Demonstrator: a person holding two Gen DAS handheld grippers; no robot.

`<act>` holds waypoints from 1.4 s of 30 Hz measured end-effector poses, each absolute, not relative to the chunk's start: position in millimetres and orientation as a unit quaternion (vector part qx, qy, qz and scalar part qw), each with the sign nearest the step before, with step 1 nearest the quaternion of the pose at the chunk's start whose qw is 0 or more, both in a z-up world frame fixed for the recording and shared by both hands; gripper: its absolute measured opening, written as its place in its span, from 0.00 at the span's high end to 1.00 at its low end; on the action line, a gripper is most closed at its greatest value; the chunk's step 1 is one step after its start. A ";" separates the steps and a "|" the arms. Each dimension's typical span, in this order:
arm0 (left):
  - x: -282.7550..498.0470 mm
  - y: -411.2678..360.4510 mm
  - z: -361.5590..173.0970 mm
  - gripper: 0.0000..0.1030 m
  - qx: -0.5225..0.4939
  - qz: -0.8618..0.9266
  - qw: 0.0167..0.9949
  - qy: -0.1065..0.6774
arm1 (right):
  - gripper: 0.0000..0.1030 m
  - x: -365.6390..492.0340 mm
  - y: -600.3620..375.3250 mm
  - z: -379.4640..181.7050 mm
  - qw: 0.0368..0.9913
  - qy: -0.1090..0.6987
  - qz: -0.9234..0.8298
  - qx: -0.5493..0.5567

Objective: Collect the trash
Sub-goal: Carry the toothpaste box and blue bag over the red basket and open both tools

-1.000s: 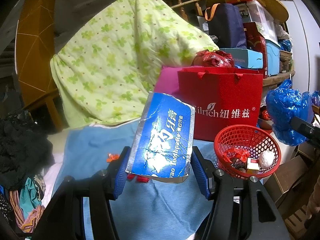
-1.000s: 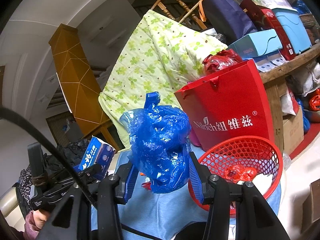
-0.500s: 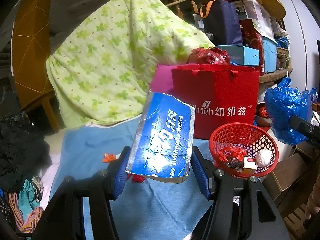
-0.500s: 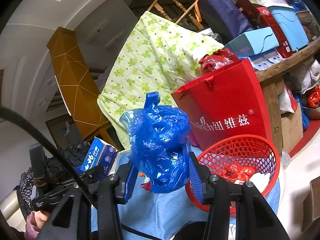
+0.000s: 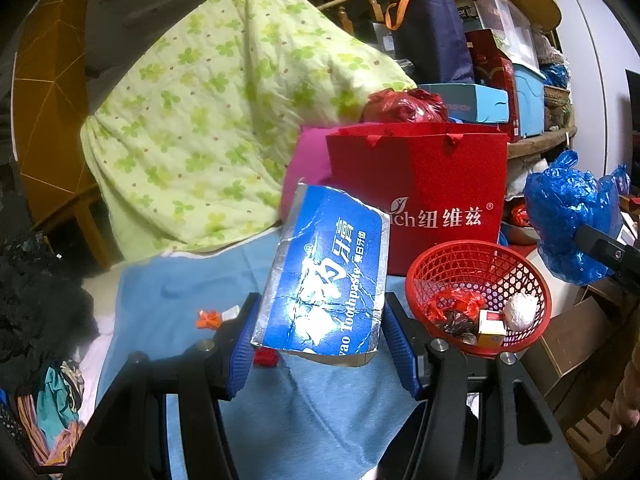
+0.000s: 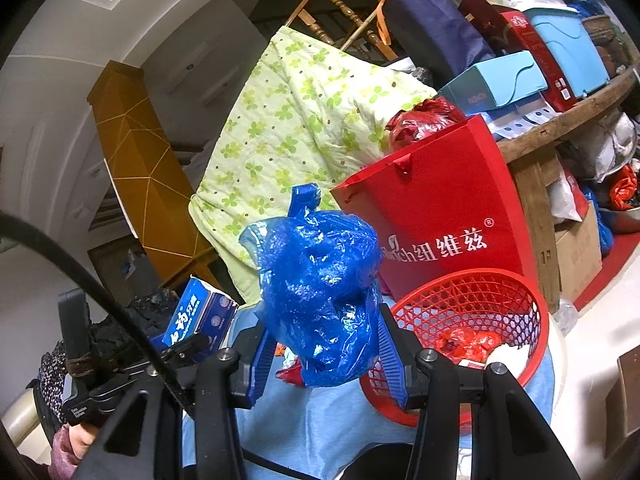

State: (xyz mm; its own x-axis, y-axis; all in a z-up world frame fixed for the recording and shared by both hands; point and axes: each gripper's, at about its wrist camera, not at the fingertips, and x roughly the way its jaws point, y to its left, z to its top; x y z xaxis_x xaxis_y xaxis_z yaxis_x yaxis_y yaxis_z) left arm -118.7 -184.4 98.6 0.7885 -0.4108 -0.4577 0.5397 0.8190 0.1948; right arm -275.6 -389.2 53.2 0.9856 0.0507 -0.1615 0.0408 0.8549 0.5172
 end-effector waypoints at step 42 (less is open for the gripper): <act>-77.7 -317.7 29.7 0.36 0.177 -0.400 0.843 0.314 | 0.29 -207.3 -515.7 -24.1 0.909 0.154 -0.075 0.380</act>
State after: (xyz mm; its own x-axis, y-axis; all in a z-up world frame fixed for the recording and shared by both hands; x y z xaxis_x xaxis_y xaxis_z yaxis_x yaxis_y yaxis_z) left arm -77.7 -317.7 29.7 0.4826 -0.5632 -0.6707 0.7859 0.6165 0.0478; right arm -207.3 -515.7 -24.1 0.9412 -0.0186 -0.3373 0.2532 0.6996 0.6681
